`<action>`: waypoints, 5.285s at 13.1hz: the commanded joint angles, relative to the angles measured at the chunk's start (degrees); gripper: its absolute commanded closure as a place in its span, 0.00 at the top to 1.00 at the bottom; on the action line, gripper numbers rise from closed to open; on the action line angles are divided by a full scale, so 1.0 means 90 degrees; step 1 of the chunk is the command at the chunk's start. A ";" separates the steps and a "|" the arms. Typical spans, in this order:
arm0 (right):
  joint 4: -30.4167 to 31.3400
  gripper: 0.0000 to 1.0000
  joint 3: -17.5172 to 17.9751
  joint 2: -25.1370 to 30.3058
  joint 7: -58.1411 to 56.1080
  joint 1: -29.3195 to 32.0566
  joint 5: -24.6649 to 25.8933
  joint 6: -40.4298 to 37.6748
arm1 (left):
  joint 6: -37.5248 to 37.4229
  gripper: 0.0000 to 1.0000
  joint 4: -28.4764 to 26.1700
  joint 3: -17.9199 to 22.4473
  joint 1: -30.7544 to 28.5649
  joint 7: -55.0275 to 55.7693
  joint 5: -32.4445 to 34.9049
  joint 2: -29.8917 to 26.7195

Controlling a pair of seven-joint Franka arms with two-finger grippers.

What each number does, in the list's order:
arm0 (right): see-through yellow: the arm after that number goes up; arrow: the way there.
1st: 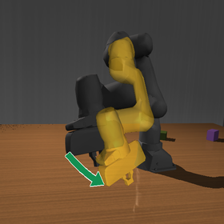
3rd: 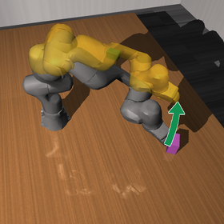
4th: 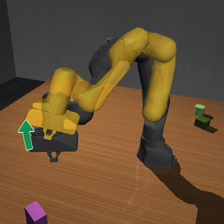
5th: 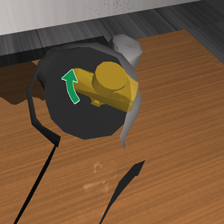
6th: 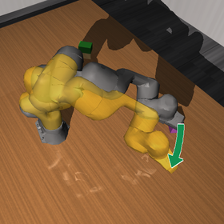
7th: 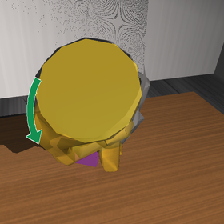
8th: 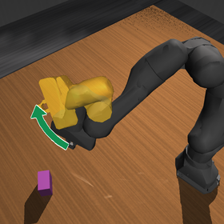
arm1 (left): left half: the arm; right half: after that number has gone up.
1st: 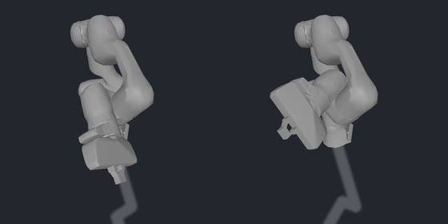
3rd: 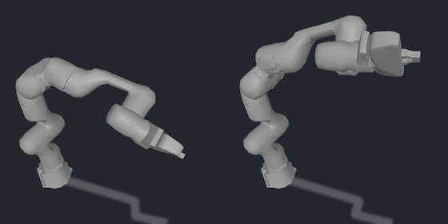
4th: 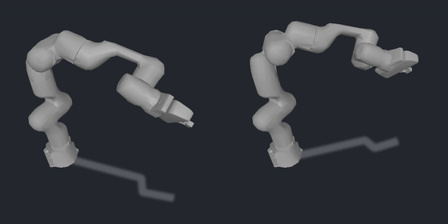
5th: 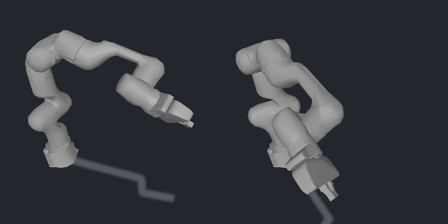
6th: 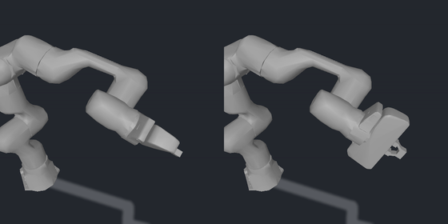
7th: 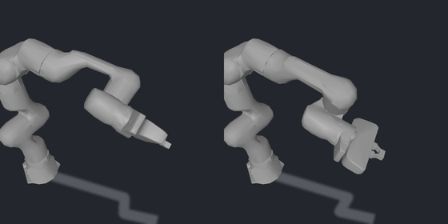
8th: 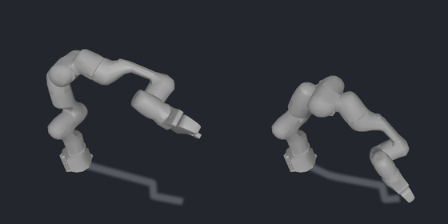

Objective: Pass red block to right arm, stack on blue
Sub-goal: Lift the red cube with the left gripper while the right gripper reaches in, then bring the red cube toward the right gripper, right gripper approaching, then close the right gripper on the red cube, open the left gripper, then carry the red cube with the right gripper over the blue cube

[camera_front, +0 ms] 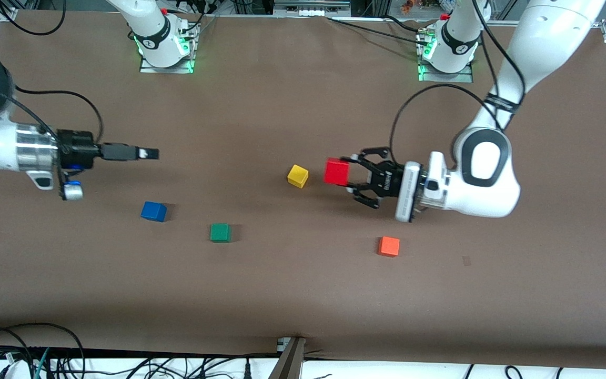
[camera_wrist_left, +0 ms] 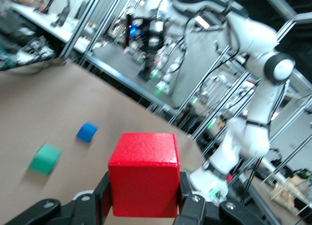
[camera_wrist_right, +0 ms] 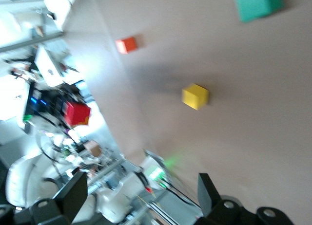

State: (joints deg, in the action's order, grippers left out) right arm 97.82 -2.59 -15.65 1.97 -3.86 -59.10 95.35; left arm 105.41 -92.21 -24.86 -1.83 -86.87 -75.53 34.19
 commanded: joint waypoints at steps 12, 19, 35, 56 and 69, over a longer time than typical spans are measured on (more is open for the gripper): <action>0.1590 1.00 0.0424 0.0409 -0.0023 -0.1046 -0.3483 0.1574 | 0.1147 0.00 0.1553 0.0018 0.1999 -0.1090 -0.1999 0.1170; 0.2246 1.00 0.0443 0.0889 -0.0228 -0.1055 -0.3180 0.1525 | 0.1188 0.00 0.1828 0.0028 0.2068 -0.1100 -0.1999 0.1386; 0.2080 0.31 0.0512 0.0615 -0.0756 -0.1075 -0.3111 0.1710 | 0.1149 0.00 0.1818 0.0028 0.2010 -0.0993 -0.2106 0.1415; 0.1631 0.32 0.0190 -0.0438 -0.0599 -0.0958 0.5019 0.3817 | -0.1983 1.00 0.2062 0.0125 -0.0909 0.0802 0.4462 -0.0594; 0.1474 0.33 -0.0425 -0.1123 -0.0424 -0.0909 0.6576 0.4620 | -0.2272 1.00 0.0804 0.1561 0.0096 0.4339 0.8352 -0.3339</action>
State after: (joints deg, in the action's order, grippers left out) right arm 112.21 -6.41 -25.32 -2.80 -12.27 -1.09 136.83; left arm 80.64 -79.47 -11.85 -1.91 -49.54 -3.10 8.91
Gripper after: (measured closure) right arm 0.449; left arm 0.000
